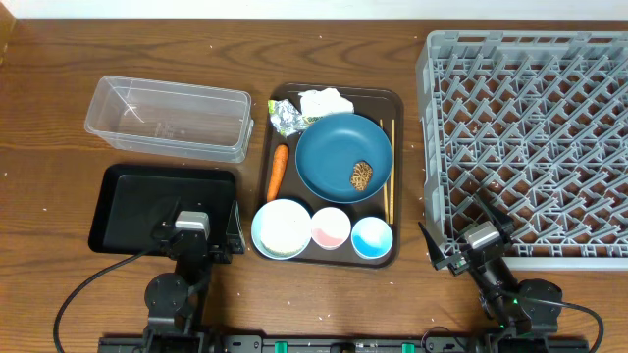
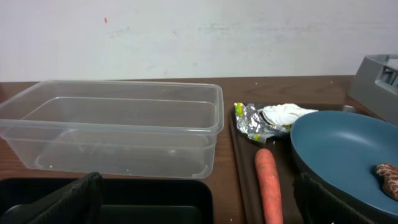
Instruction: Sort waste into correct bins and load items into the dishwasher rack
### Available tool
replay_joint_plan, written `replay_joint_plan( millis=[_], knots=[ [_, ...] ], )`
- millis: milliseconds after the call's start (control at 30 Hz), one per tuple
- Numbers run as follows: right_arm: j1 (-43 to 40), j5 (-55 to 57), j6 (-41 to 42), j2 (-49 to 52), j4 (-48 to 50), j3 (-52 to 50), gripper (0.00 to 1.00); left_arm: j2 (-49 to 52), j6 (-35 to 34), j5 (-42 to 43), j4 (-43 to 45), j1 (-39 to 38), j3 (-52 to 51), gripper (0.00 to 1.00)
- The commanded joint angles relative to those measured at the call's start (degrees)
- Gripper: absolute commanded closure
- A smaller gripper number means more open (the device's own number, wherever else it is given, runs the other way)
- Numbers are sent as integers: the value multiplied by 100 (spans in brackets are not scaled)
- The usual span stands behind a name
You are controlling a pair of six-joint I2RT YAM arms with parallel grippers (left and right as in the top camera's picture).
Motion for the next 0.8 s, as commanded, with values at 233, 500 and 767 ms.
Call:
replay_joint_plan(
  millis=[233,500,767],
  knots=[
    [-24,-22,76,-26,-4,-22,2,-35,-26,37,-81,26,-155,2],
    [-24,-22,76,-26,-4,-22,1,-35,70,-83,-55,26,-155,2],
    [-24,-22,74,-26,-2,-22,1,-35,59,-184,-101,26,-155,2]
  ],
)
